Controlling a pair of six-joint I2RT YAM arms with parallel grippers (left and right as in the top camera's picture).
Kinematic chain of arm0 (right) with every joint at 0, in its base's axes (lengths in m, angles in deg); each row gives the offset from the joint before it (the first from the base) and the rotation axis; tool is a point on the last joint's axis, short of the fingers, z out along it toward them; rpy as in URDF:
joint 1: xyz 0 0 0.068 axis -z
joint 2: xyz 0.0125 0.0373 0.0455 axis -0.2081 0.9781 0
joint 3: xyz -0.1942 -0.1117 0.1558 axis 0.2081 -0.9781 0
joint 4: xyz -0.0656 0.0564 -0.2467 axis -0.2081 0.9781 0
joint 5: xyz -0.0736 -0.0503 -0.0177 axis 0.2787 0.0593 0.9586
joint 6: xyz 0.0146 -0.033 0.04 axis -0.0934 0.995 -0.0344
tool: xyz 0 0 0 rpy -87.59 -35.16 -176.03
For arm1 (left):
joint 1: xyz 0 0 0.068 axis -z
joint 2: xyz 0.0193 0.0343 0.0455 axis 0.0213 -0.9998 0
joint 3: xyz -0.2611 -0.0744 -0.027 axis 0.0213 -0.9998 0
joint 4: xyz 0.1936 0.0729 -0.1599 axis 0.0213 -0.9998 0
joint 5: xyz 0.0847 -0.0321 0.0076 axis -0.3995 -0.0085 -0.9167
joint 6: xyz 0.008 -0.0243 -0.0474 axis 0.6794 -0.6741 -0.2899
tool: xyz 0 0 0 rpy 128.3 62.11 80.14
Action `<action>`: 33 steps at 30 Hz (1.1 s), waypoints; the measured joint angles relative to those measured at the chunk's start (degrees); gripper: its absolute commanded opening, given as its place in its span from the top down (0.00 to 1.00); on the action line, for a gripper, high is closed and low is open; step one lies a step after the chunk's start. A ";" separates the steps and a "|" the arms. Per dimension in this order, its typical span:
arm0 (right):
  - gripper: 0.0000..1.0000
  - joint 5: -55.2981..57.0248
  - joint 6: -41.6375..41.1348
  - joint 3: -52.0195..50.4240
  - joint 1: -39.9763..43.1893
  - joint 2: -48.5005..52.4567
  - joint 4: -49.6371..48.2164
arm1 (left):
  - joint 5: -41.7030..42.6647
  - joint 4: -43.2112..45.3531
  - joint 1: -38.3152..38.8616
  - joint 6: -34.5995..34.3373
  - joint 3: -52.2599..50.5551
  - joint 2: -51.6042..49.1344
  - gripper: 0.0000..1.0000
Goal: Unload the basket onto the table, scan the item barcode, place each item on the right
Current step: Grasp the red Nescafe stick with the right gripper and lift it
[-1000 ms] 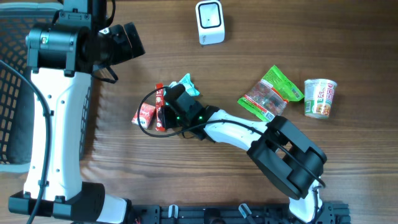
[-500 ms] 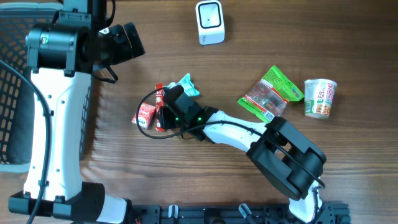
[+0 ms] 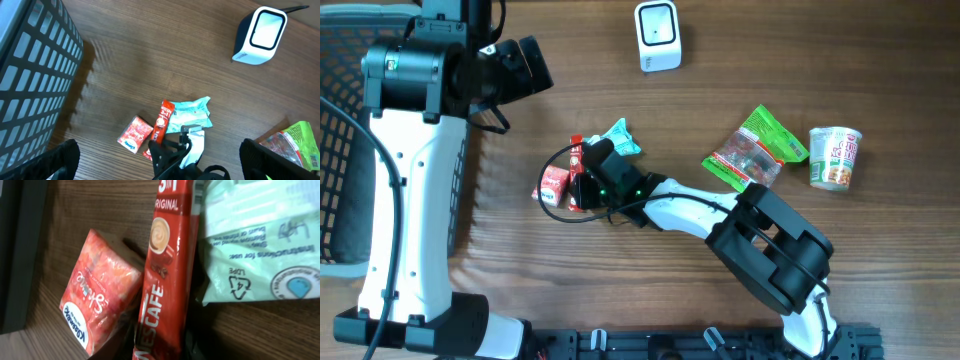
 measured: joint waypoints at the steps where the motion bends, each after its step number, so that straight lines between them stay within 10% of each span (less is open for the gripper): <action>1: 0.79 -0.17 0.00 0.00 0.00 0.00 -0.02 | 0.00 0.00 0.00 0.00 0.00 0.00 0.00; 3: 0.95 -0.28 -0.37 0.00 0.00 0.00 -0.26 | 0.00 0.02 0.00 0.00 0.00 0.00 0.00; 13: 0.96 5.14 9.70 -0.07 -0.11 -3.63 9.20 | 0.00 0.02 0.00 0.00 0.00 0.00 0.00; 24: 0.96 37.81 33.35 -0.22 -1.46 -25.68 34.07 | 0.00 0.02 0.00 0.00 0.00 0.00 0.00; 33: 0.96 73.46 52.17 -0.22 -7.67 -30.82 35.65 | 0.00 0.00 0.00 0.00 0.00 0.00 0.00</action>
